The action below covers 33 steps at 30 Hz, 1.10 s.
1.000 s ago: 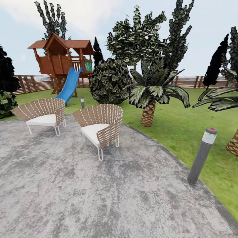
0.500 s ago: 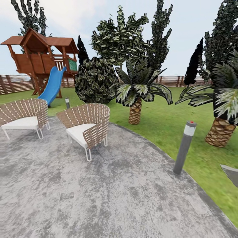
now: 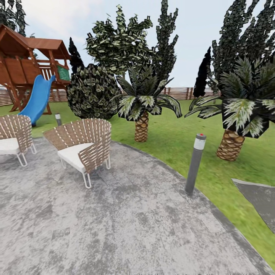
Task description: In the garden, pick up the pesticide atomizer on the floor and spray pesticide onto both trees until each tree trunk is fully covered.
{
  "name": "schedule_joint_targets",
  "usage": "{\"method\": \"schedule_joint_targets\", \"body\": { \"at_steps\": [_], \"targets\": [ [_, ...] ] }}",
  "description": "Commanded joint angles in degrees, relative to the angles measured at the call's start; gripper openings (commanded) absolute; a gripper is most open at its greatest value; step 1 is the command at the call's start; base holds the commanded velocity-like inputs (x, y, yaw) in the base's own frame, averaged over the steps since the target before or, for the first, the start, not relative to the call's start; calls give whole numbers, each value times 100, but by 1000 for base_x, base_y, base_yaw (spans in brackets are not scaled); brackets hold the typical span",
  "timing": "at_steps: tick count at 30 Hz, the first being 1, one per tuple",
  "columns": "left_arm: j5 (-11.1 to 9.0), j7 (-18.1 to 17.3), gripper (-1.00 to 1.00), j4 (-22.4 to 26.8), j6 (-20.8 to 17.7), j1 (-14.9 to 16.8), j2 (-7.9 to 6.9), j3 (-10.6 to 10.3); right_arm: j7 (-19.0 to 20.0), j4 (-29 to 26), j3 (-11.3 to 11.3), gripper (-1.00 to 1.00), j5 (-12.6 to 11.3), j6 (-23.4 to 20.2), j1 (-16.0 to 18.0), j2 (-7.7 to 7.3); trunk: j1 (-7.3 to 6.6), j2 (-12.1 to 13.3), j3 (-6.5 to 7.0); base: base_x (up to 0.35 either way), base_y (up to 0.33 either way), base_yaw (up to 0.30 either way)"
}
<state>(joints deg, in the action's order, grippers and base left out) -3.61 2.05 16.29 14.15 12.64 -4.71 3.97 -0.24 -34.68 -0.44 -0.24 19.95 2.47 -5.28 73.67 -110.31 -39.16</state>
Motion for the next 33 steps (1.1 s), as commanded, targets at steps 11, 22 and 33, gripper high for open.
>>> {"method": "schedule_joint_targets", "body": {
  "at_steps": [11, 22, 33],
  "targets": [
    [-39, 0, 100, -2, 18, 2, -4, -2, -2, 5, 0, 100, -2, 18, 4, 0, 241, -445, -230, 0, 0, -267],
    [-39, -2, 100, -3, 18, 2, -3, -2, -2, 5, 0, 100, -2, 18, 6, 0, 483, -886, -457, 0, 0, -267],
    [-40, -1, 100, 3, 18, 2, 0, -2, -2, 5, 0, 100, -2, 18, 5, 0, 725, -1327, -685, 0, 0, -267]
  ]
}}
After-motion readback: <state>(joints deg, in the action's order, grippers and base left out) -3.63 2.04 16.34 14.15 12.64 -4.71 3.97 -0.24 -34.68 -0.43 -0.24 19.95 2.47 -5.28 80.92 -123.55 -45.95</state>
